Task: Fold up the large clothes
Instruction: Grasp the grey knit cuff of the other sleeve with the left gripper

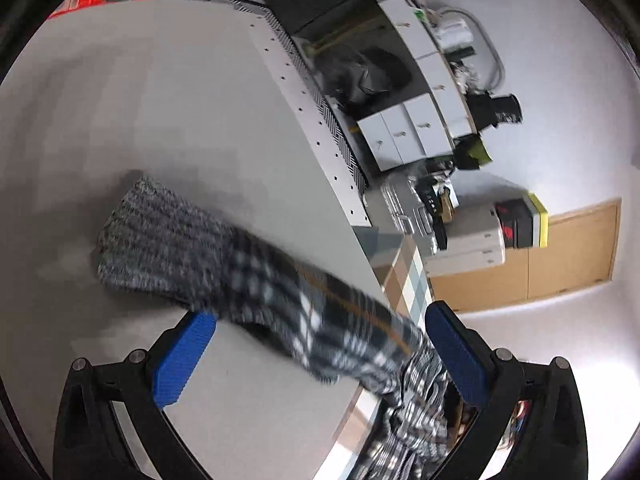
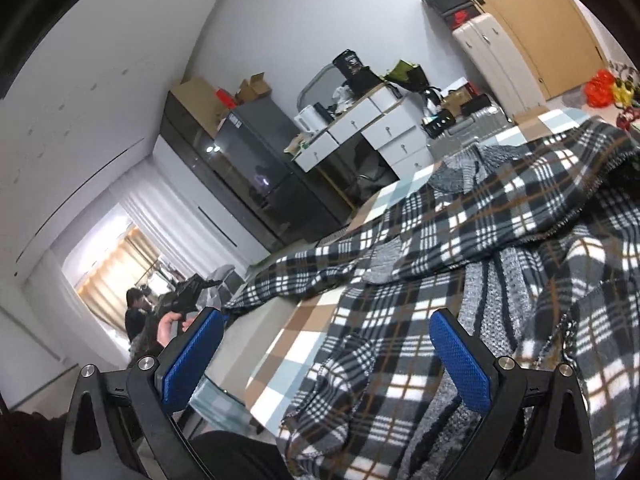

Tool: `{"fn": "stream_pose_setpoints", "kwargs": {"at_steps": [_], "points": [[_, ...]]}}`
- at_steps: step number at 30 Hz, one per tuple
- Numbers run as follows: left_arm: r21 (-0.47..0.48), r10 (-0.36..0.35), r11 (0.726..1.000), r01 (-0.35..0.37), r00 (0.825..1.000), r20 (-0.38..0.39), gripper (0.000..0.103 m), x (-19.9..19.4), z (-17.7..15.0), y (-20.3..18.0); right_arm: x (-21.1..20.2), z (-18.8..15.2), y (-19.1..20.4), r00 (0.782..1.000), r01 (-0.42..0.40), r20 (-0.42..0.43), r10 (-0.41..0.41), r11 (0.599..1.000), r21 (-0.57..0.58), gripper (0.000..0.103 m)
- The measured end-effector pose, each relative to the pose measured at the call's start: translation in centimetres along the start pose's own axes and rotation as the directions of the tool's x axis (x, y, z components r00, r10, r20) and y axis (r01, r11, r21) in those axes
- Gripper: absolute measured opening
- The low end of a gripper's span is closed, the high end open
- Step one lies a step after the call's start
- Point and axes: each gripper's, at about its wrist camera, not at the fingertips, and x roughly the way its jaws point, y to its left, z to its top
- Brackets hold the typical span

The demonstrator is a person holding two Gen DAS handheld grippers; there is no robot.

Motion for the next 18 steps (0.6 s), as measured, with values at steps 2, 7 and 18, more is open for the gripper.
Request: {"fn": "stream_pose_setpoints", "kwargs": {"at_steps": [2,7,18], "points": [[-0.03,-0.022,0.999,0.023,1.0,0.015,0.102,0.0,0.5,0.0,0.0,0.1,-0.3,1.0,0.013,0.002,-0.013,1.0,0.009,0.103],[-0.041,0.092,0.995,-0.091,0.996,0.011,0.072,1.0,1.6,0.1,0.6,0.1,-1.0,0.999,0.042,-0.016,-0.041,0.999,0.03,0.103],[0.084,0.123,0.987,-0.134,0.985,0.12,0.004,-1.7,1.3,-2.5,1.9,-0.5,-0.2,0.996,0.061,-0.058,-0.062,0.998,-0.017,0.103]]}}
